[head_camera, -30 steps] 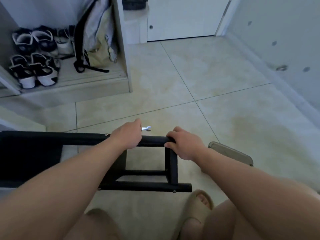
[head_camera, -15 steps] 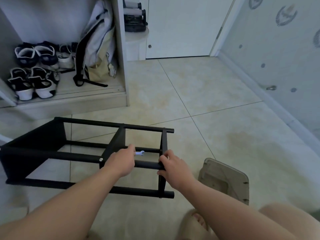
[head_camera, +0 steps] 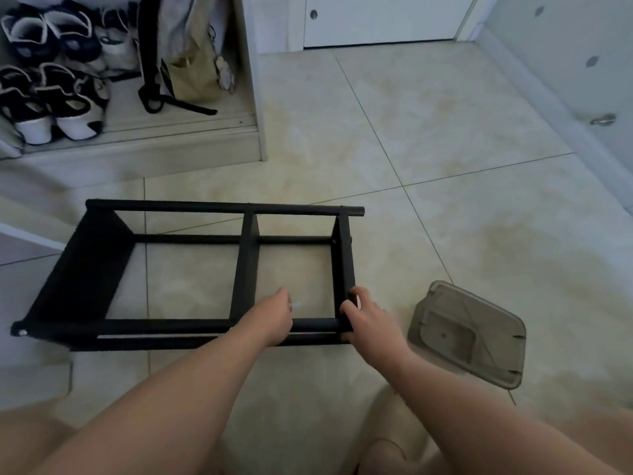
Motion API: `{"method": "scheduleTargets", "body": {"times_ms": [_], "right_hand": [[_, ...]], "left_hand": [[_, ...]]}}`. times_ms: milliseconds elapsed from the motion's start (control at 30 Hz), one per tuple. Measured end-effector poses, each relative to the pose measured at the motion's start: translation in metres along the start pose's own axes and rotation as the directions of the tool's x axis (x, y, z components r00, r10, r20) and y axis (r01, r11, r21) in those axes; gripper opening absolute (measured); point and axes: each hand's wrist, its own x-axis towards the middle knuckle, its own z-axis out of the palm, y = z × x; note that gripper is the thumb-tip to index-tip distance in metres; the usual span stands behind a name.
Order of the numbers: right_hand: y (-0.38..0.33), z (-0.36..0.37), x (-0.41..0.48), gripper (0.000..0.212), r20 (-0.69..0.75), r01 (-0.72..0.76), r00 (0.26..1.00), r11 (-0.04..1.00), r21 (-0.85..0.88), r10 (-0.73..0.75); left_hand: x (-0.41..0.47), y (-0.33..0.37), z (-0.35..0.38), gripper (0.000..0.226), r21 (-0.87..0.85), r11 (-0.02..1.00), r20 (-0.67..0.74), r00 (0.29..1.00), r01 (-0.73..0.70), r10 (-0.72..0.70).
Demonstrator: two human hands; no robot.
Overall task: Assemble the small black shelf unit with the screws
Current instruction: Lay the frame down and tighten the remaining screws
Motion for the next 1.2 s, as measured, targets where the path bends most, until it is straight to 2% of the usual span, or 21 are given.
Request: {"method": "scheduleTargets", "body": {"times_ms": [267,400,667,767,833,933,1000,1067,1133,1200], "right_hand": [[0.006,0.019,-0.001,0.029,0.029,-0.006,1.000,0.999,0.048,0.005],[0.007,-0.006,-0.007,0.048,0.078,0.005,0.997,1.000,0.021,-0.007],[0.020,-0.051,-0.041,0.077,0.049,0.006,0.999,1.000,-0.029,-0.004],[0.018,-0.044,-0.043,0.082,0.056,-0.005,0.998,0.996,-0.088,0.010],[0.019,-0.036,-0.040,0.086,0.072,0.012,0.997,0.991,-0.134,-0.002],[0.029,-0.021,-0.030,0.095,0.093,0.041,0.995,0.982,-0.185,-0.024],[0.042,-0.015,-0.019,0.103,0.108,0.047,0.994,0.980,-0.195,-0.026],[0.054,-0.009,-0.005,0.108,0.122,0.087,0.991,0.970,-0.227,-0.060],[0.064,-0.007,0.008,0.108,0.151,0.161,0.981,0.950,-0.269,-0.123],[0.070,-0.004,0.023,0.107,0.180,0.225,0.967,0.936,-0.270,-0.180]], "left_hand": [[0.007,0.005,0.011,0.008,0.040,0.998,0.078,0.995,0.053,-0.056],[-0.006,0.028,-0.012,0.020,0.171,0.984,0.111,0.992,0.045,-0.065],[-0.042,0.098,-0.066,0.027,0.428,0.889,0.112,0.986,-0.160,0.123],[-0.042,0.105,-0.080,0.024,0.415,0.880,0.137,0.972,-0.230,0.189],[-0.035,0.101,-0.090,0.020,0.414,0.876,0.184,0.965,-0.247,0.185],[-0.010,0.095,-0.106,0.017,0.441,0.872,0.196,0.971,-0.215,0.140],[0.014,0.091,-0.110,0.021,0.400,0.901,0.181,0.978,-0.169,0.102],[0.038,0.086,-0.104,0.018,0.351,0.920,0.199,0.974,-0.176,0.110],[0.060,0.078,-0.094,0.012,0.294,0.936,0.277,0.954,-0.196,0.113],[0.077,0.066,-0.083,0.015,0.254,0.952,0.335,0.939,-0.170,0.078]]}}
